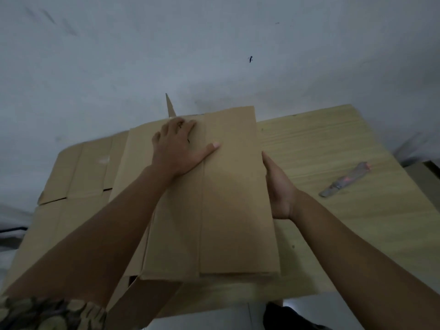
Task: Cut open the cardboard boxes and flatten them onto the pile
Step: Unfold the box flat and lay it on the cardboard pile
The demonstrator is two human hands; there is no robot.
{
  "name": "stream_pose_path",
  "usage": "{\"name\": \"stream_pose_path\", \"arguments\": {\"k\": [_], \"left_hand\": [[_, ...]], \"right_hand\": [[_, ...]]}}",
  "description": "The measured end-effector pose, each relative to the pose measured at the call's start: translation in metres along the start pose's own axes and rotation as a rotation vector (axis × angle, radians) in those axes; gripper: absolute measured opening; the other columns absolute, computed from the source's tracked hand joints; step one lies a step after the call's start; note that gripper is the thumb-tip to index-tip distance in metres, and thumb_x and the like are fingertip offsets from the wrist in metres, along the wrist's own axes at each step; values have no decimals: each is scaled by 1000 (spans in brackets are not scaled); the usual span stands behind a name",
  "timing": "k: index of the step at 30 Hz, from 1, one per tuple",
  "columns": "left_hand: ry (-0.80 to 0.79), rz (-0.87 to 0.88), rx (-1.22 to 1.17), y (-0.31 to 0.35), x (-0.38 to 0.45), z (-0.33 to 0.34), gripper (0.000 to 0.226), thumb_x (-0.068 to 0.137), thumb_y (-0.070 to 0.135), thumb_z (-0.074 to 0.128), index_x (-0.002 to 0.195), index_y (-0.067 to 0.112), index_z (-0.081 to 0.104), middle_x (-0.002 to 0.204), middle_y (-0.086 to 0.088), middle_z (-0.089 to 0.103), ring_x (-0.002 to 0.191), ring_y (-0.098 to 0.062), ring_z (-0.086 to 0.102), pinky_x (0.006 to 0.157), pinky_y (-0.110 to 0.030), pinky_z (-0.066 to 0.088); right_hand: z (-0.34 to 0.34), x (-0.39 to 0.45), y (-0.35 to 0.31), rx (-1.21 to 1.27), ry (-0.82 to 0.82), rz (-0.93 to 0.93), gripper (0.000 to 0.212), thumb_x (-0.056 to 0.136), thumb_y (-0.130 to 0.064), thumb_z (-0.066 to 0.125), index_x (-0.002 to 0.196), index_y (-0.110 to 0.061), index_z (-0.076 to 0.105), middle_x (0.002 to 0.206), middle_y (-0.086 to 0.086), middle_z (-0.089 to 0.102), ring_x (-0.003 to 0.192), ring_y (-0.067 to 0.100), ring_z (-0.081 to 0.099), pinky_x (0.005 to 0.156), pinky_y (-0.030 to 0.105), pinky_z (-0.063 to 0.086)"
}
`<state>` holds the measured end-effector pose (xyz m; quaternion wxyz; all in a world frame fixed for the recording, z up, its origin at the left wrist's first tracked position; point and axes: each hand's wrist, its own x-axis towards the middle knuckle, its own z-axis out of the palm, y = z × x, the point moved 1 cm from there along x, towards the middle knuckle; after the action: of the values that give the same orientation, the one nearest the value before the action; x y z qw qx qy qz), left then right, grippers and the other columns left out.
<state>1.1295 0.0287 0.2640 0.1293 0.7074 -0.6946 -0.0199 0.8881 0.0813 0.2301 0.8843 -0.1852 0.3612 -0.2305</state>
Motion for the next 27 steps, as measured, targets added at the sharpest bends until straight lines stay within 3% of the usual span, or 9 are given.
{"name": "stream_pose_path", "arguments": {"k": [3, 7, 11, 13, 15, 19, 22, 25, 27], "left_hand": [[106, -47, -39, -4, 7, -3, 78, 66, 95, 43, 114, 34, 57, 124, 2, 49, 123, -25, 47, 102, -52, 36], [180, -25, -131, -17, 18, 2, 72, 66, 90, 55, 98, 26, 51, 112, 4, 46, 111, -22, 52, 106, -60, 37], [81, -29, -167, -18, 27, 9, 86, 64, 96, 49, 113, 25, 45, 121, 6, 49, 114, -21, 52, 109, -62, 32], [22, -40, -110, -15, 28, 7, 110, 60, 102, 42, 140, 27, 40, 139, 1, 46, 132, -27, 44, 115, -57, 29], [-17, -41, -60, -12, 27, 4, 121, 59, 104, 36, 153, 27, 33, 146, 0, 39, 140, -27, 34, 118, -55, 25], [-5, -30, -28, -10, 21, 0, 117, 61, 103, 37, 151, 29, 40, 142, 3, 40, 136, -24, 35, 114, -51, 27], [16, -7, -37, -10, 15, 0, 111, 60, 100, 42, 147, 32, 47, 136, 5, 44, 130, -20, 38, 109, -43, 27], [78, 17, -92, -10, 13, 5, 90, 69, 92, 46, 136, 33, 59, 124, 8, 52, 123, -18, 46, 101, -39, 29], [117, -4, -137, -12, 12, 8, 76, 76, 83, 45, 130, 33, 65, 116, 9, 57, 118, -18, 51, 99, -41, 32]], "right_hand": [[12, 26, -21, 23, -23, 4, 51, 96, -54, 49, 100, -13, 78, 84, 6, 72, 71, 20, 68, 68, 30, 56], [19, 46, -43, -16, -23, 21, 46, 90, -47, 60, 118, -13, 71, 100, 7, 67, 83, 21, 64, 79, 35, 52], [12, 59, -70, -75, 203, -12, 44, 92, -47, 57, 106, -10, 74, 88, 12, 75, 75, 28, 71, 76, 37, 59], [3, 65, -82, -24, 349, -61, 60, 92, -62, 54, 107, -7, 73, 91, 16, 75, 78, 30, 71, 71, 36, 57], [4, 70, -91, -18, 334, -110, 75, 88, -74, 51, 111, -6, 73, 102, 18, 75, 87, 31, 72, 73, 37, 57], [14, 83, -111, -153, 230, -215, 59, 92, -66, 55, 103, -12, 74, 96, 13, 76, 81, 28, 74, 72, 38, 60], [10, 98, -125, -410, 336, -143, 45, 88, -50, 69, 115, -14, 73, 112, 13, 75, 95, 29, 74, 78, 40, 60], [8, 109, -135, -618, 414, -173, 30, 87, -26, 70, 116, -21, 73, 112, 2, 76, 98, 22, 72, 80, 35, 58], [14, 111, -132, -719, 424, -253, 37, 91, -19, 65, 128, -25, 68, 115, -8, 73, 104, 13, 68, 88, 30, 55]]}}
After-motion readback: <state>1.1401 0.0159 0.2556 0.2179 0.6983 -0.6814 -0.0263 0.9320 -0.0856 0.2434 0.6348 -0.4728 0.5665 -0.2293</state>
